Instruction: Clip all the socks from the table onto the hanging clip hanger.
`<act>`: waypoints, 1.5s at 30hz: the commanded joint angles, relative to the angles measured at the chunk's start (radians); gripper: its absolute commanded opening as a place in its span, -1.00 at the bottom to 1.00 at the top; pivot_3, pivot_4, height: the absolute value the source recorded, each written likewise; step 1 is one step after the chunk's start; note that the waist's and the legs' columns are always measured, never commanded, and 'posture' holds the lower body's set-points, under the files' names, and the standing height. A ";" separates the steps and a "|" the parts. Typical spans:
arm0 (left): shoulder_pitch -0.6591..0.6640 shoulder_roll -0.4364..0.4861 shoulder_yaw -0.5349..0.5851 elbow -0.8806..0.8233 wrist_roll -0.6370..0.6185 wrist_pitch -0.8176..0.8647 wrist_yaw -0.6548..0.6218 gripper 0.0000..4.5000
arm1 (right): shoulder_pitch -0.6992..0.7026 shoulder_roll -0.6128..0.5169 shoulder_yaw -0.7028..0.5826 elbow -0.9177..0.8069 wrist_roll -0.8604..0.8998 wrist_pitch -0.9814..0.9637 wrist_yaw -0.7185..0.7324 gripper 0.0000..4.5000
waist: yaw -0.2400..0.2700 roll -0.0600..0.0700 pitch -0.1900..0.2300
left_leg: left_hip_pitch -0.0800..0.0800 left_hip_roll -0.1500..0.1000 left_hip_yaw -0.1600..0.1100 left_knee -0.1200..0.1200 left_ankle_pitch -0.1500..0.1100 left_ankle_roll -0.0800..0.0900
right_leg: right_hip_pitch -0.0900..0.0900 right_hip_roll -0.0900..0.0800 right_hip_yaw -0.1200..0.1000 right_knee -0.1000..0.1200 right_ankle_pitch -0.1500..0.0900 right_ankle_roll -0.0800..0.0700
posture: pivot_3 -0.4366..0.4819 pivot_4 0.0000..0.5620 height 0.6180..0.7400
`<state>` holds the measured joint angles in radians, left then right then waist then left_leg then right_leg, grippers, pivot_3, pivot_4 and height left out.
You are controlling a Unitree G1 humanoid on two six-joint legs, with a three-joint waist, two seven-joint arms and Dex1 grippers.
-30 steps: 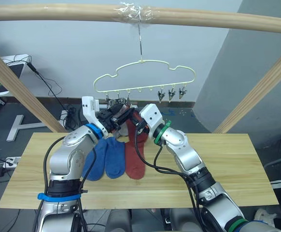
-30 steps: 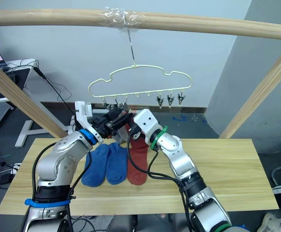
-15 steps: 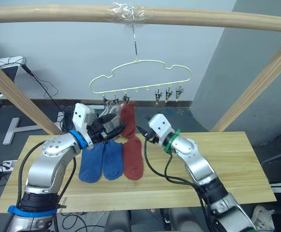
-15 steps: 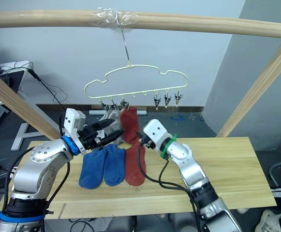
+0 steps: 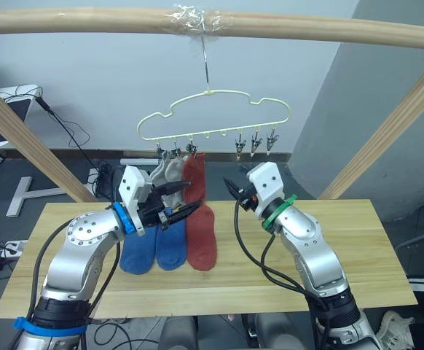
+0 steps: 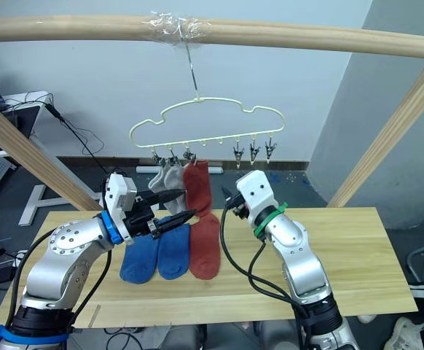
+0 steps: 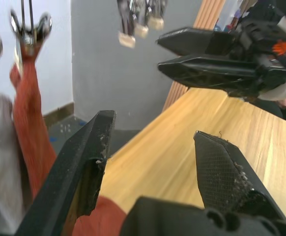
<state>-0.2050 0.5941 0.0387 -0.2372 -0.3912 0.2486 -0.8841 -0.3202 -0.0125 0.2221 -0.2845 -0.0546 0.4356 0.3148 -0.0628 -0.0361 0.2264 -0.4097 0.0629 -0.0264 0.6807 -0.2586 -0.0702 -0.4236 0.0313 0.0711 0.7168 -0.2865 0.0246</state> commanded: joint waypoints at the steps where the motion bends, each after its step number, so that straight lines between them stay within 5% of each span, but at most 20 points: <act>1: -0.028 -0.010 -0.013 -0.019 0.006 -0.025 0.002 0.31 | -0.045 0.032 -0.034 -0.027 0.040 0.040 -0.033 0.08 | 0.000 0.000 0.000 | 0.000 0.000 0.000 0.000 0.000 0.000 | 0.000 0.000 0.000 0.000 0.000 0.000 | -0.15 -0.40 0.24; 45: -0.097 -0.093 -0.037 0.027 0.011 -0.061 0.012 0.31 | -0.303 0.094 -0.127 0.212 0.153 0.010 -0.113 0.01 | 0.005 0.000 0.000 | -0.003 0.000 -0.001 0.000 0.000 0.000 | -0.002 0.000 -0.001 0.000 0.001 -0.002 | -0.11 -0.48 0.24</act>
<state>-0.2925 0.5056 0.0039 -0.1910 -0.3703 0.2102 -0.8659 -0.6034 0.0677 0.1072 -0.0545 0.0753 0.4746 0.2105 -0.0577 -0.0362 0.2259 -0.4127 0.0628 -0.0272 0.6806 -0.2586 -0.0701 -0.4257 0.0311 0.0699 0.7171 -0.2852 0.0224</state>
